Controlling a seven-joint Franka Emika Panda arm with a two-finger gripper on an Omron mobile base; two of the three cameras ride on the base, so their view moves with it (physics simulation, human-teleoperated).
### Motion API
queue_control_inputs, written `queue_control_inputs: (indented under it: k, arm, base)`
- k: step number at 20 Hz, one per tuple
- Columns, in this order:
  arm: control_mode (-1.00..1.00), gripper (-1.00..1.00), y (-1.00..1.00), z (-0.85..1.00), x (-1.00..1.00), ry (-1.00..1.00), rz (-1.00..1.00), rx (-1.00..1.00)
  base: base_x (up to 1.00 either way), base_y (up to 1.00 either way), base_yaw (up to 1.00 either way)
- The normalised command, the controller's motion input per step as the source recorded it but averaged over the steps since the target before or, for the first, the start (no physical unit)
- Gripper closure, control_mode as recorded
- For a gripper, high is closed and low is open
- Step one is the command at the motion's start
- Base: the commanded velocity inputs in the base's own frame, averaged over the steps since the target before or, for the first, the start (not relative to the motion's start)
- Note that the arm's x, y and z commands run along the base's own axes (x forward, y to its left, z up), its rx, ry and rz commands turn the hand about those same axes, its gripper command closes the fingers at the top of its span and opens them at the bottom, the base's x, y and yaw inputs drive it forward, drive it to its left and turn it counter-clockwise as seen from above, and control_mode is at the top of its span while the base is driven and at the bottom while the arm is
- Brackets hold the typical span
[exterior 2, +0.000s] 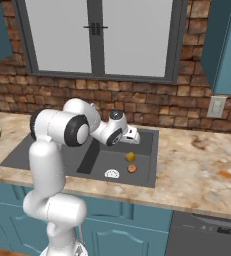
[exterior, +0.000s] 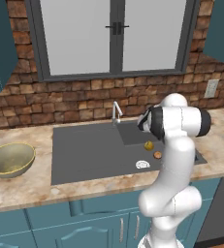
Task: Remove the tangerine and squash from the sink. Then move the bowl and cup from the counter to the sink for washing.
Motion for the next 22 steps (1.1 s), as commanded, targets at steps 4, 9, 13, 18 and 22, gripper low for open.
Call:
queue_control_inputs:
  k: [4,9,13,18,22]
  arm:
    - [-1.0,-1.0,0.0,-0.11,0.15,-0.06,-0.01,0.0]
    - [-1.0,-1.0,-0.04,-0.15,0.11,-0.03,-0.02,0.0]
    - [-1.0,-1.0,-0.1,-0.15,0.01,0.0,-0.05,0.02]
    - [-1.0,-1.0,-0.07,-0.15,0.06,0.0,-0.04,0.03]
    - [-1.0,-1.0,-0.02,-0.15,0.05,0.0,-0.04,0.05]
  base:
    - [0.0,0.0,0.0]
    - [0.0,0.0,0.0]
    - [0.0,0.0,0.0]
    - [0.0,0.0,0.0]
    - [0.0,0.0,0.0]
